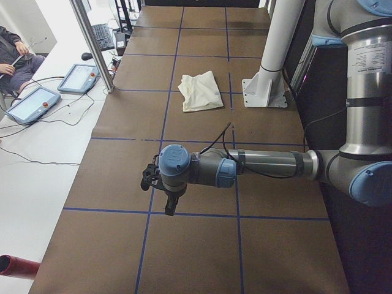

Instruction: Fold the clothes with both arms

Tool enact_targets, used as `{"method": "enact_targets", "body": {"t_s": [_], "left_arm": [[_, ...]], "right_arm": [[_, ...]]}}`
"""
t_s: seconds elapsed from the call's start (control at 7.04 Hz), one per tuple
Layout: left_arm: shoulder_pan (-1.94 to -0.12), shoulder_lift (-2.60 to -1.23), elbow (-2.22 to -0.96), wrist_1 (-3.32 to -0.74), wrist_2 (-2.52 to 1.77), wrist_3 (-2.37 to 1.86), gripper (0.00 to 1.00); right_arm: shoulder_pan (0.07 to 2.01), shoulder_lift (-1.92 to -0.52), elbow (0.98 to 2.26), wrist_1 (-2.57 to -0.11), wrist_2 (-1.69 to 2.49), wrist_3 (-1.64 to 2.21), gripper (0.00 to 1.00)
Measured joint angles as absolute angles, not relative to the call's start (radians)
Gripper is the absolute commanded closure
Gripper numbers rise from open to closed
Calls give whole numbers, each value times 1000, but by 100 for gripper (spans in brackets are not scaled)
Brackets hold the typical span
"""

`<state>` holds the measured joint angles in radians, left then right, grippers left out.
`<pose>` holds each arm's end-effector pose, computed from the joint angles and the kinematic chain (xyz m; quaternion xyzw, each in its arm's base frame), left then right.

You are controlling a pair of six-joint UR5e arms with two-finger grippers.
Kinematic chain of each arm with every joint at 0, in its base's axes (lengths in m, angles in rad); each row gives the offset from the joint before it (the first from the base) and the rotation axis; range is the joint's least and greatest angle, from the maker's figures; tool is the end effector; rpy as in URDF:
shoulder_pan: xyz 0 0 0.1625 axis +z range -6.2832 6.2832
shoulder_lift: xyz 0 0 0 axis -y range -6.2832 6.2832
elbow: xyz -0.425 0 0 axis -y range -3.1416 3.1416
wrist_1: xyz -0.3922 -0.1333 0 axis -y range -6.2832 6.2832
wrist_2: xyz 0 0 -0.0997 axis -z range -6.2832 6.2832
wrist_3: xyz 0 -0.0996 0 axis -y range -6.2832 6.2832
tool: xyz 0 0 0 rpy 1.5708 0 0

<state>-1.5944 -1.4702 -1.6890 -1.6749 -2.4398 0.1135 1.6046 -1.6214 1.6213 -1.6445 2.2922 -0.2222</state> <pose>-0.0680 -0.4547 0.6302 0.0838 0.4154 0.0663 0.9033 0.0832 -0.4621 0.6689 0.0108 -0.3542 -0.0750 0.9321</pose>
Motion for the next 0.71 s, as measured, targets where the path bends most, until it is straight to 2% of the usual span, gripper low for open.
{"method": "enact_targets", "body": {"t_s": [0.71], "left_arm": [[-1593,-1468,-1689,-1674,-2433,113,0]], "right_arm": [[1603,-1609,1628,-1643,2294,-228,0]]}}
